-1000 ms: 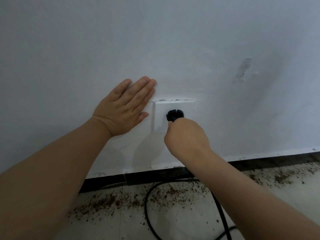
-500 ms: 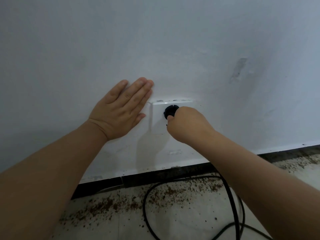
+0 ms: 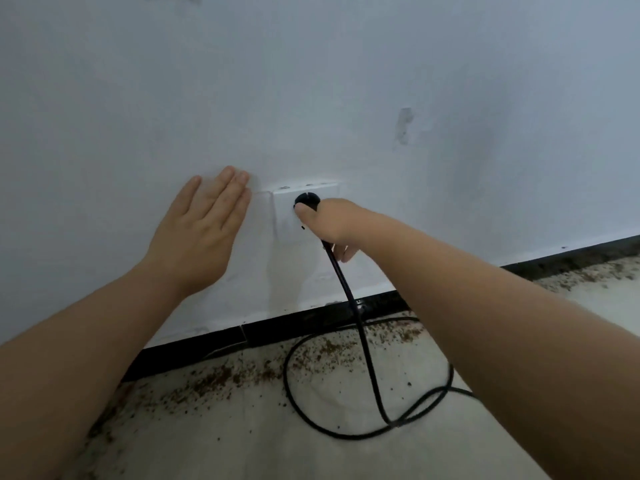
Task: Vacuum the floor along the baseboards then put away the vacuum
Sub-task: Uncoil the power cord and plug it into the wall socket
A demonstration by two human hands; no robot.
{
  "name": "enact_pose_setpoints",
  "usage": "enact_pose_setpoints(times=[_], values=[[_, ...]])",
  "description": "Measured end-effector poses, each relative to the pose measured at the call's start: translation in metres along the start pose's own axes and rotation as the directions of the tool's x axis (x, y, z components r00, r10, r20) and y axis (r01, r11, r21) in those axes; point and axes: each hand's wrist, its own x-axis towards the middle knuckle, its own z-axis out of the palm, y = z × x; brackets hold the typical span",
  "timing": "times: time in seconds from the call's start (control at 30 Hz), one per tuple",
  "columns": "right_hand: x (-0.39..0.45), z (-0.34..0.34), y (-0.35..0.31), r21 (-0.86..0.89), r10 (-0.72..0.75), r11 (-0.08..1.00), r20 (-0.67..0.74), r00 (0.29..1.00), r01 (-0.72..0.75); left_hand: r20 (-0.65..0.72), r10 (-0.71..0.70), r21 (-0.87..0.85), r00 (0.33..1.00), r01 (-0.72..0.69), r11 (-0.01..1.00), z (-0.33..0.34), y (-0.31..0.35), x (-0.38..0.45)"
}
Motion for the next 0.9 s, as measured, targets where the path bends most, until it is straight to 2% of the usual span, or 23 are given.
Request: enact_pose_setpoints(times=[0.07, 0.13, 0.2, 0.3, 0.4, 0.5, 0.53, 0.6, 0.73, 0.83, 0.9], values=[[-0.003, -0.011, 0.020, -0.126, -0.002, 0.992, -0.002, 1.000, 0.001, 0.018, -0.024, -0.029, 1.000, 0.024, 0.999, -0.006, 0.015, 0.004], [-0.004, -0.021, 0.048, -0.303, -0.016, 0.953, -0.075, 0.997, -0.007, 0.056, -0.049, -0.092, 0.997, 0.054, 0.994, -0.012, 0.030, 0.013], [-0.008, -0.031, 0.071, -0.378, -0.026, 0.925, -0.139, 0.990, -0.029, 0.127, -0.077, -0.152, 0.989, 0.096, 0.984, -0.019, 0.040, 0.032], [-0.026, -0.054, 0.079, -0.375, -0.066, 0.927, -0.211, 0.975, -0.018, 0.327, -0.098, -0.217, 0.940, 0.176, 0.960, -0.042, 0.048, 0.074], [-0.057, -0.091, 0.069, -0.381, -0.147, 0.924, -0.266, 0.953, 0.036, 0.465, -0.074, -0.232, 0.882, 0.202, 0.952, -0.078, 0.056, 0.128], [-0.097, -0.142, 0.061, -0.356, -0.145, 0.934, -0.275, 0.951, 0.039, 0.648, -0.123, -0.213, 0.752, 0.333, 0.918, -0.120, 0.066, 0.188], [-0.113, -0.161, 0.061, -0.337, -0.124, 0.941, -0.274, 0.954, 0.025, 0.680, -0.108, -0.213, 0.725, 0.336, 0.917, -0.133, 0.070, 0.208], [-0.145, -0.202, 0.064, -0.309, -0.067, 0.951, -0.289, 0.955, -0.027, 0.705, -0.035, -0.243, 0.708, 0.288, 0.926, -0.164, 0.081, 0.253], [-0.221, -0.296, 0.079, -0.225, 0.086, 0.957, -0.376, 0.923, -0.181, 0.678, 0.081, -0.340, 0.730, 0.214, 0.916, -0.230, 0.111, 0.354], [-0.283, -0.355, 0.090, -0.154, 0.186, 0.945, -0.470, 0.863, -0.287, 0.638, 0.195, -0.430, 0.745, 0.134, 0.893, -0.286, 0.143, 0.421], [-0.341, -0.394, 0.103, -0.117, 0.253, 0.923, -0.536, 0.806, -0.367, 0.578, 0.326, -0.520, 0.748, 0.030, 0.854, -0.334, 0.177, 0.461]])
